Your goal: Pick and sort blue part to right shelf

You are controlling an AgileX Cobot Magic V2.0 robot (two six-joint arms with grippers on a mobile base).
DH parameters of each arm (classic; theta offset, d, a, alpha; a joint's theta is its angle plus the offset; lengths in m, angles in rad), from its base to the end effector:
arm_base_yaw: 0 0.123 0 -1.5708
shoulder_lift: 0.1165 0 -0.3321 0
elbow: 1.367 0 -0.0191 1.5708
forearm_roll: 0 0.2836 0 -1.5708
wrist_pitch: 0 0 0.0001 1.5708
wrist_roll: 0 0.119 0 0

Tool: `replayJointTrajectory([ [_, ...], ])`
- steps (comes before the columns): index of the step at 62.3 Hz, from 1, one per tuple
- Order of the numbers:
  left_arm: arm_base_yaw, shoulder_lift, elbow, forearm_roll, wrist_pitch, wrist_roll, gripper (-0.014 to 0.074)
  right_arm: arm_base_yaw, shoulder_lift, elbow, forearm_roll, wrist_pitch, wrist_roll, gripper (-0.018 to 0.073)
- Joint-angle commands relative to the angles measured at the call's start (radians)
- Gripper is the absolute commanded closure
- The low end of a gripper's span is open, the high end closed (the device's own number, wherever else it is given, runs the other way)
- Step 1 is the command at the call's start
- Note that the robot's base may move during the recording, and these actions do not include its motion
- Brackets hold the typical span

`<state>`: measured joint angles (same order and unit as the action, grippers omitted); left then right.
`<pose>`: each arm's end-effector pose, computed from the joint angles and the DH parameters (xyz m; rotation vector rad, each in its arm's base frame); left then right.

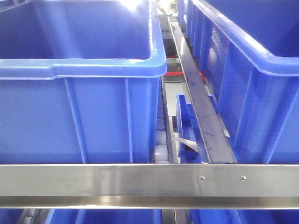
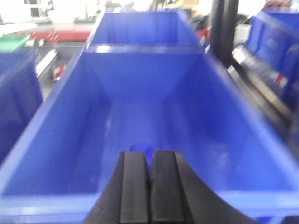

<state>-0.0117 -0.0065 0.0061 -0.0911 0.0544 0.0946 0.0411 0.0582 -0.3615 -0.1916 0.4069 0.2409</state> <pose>0.0697 -0.0014 0.2072 0.0157 1.5372 -0.0102 0.0469 -0.0071 0.3051 0.0776 1.5785 0.0231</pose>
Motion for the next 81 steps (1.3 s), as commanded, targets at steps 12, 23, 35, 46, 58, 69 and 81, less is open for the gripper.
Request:
replayJointTrajectory([
  [12,-0.007,-0.022,0.024,-0.01,-0.092,-0.001,0.0464,-0.005,0.002,0.258,0.121,-0.407,-0.127,0.0523],
  [23,-0.007,-0.02,0.024,-0.01,-0.092,-0.001,0.0464,-0.005,-0.087,0.351,0.163,-0.458,-0.173,0.0523],
  [35,-0.007,-0.02,0.024,-0.01,-0.092,-0.001,0.0464,-0.005,-0.09,0.371,0.163,-0.47,-0.173,0.0523],
  [46,-0.007,-0.02,0.024,-0.01,-0.092,-0.001,0.0464,-0.005,-0.09,0.371,0.163,-0.478,-0.173,0.0523],
  [58,-0.007,-0.02,0.024,-0.01,-0.092,-0.001,0.0464,-0.005,-0.09,0.371,0.163,-0.476,-0.173,0.0523],
  [69,-0.007,-0.02,0.024,-0.01,-0.092,-0.001,0.0464,-0.005,-0.09,0.371,0.163,-0.476,-0.173,0.0523],
  [81,-0.007,-0.02,0.024,-0.01,-0.092,-0.001,0.0464,-0.005,-0.09,0.371,0.163,-0.476,-0.173,0.0523],
])
